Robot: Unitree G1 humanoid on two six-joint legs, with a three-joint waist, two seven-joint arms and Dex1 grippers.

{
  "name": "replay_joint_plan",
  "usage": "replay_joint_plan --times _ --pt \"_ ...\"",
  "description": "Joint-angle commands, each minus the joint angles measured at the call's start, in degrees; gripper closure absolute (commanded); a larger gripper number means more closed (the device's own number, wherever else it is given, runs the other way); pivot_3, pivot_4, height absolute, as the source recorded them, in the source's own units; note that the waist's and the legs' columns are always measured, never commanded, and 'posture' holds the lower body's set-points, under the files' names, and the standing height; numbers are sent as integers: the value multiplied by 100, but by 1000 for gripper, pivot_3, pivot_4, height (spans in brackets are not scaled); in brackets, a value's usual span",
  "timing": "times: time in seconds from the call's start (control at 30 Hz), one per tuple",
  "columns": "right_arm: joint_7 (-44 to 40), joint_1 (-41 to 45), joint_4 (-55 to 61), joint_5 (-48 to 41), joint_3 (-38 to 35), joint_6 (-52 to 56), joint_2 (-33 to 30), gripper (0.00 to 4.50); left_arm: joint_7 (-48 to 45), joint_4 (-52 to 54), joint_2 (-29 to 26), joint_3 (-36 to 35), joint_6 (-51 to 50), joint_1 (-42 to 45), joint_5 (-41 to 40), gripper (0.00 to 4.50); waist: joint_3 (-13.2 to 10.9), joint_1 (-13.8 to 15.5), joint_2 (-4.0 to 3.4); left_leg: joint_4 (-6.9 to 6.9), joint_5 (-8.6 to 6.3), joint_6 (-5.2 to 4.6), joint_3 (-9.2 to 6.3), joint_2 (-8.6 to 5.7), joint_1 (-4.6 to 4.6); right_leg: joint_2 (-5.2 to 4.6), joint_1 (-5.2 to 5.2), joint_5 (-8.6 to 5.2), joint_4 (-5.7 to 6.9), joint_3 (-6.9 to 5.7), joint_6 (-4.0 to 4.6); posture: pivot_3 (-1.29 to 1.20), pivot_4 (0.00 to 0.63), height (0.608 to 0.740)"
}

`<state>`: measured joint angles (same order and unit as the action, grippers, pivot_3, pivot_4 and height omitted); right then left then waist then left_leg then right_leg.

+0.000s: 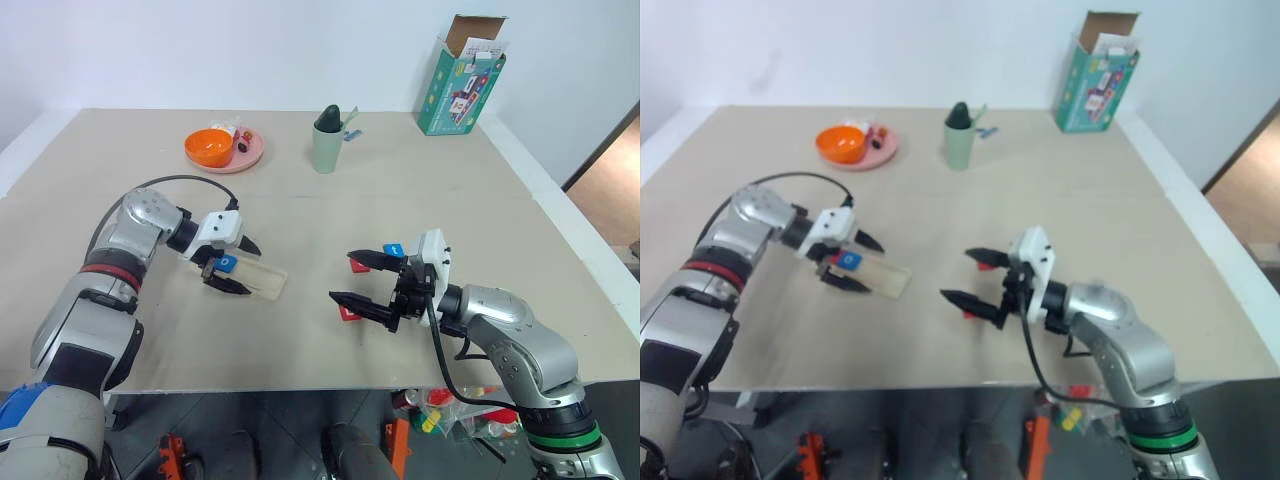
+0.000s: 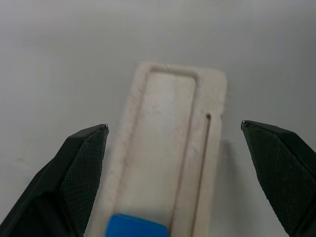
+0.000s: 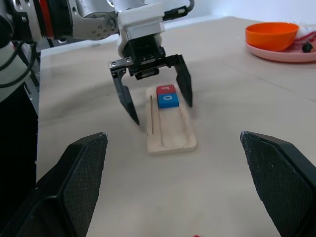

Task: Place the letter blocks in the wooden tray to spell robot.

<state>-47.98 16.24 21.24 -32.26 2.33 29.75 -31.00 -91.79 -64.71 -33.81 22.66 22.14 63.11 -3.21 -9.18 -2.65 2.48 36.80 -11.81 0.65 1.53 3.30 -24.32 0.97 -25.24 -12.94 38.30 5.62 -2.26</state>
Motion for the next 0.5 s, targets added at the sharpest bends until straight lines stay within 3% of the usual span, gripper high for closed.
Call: replay_joint_plan --times 0.03,0.5 --pt "72 -11 337 -29 -32 -15 -7 53 -71 -167 60 -21 125 256 56 0 0 4 0 0 0 0 -1 0 0 0 0 0 0 0 0 0 150 740" --pt "415 -18 634 -187 -139 321 -14 53 67 -868 339 -306 78 448 934 0 0 2 0 10 0 0 -3 -2 2 0 3 0 12 0 0 0 150 740"
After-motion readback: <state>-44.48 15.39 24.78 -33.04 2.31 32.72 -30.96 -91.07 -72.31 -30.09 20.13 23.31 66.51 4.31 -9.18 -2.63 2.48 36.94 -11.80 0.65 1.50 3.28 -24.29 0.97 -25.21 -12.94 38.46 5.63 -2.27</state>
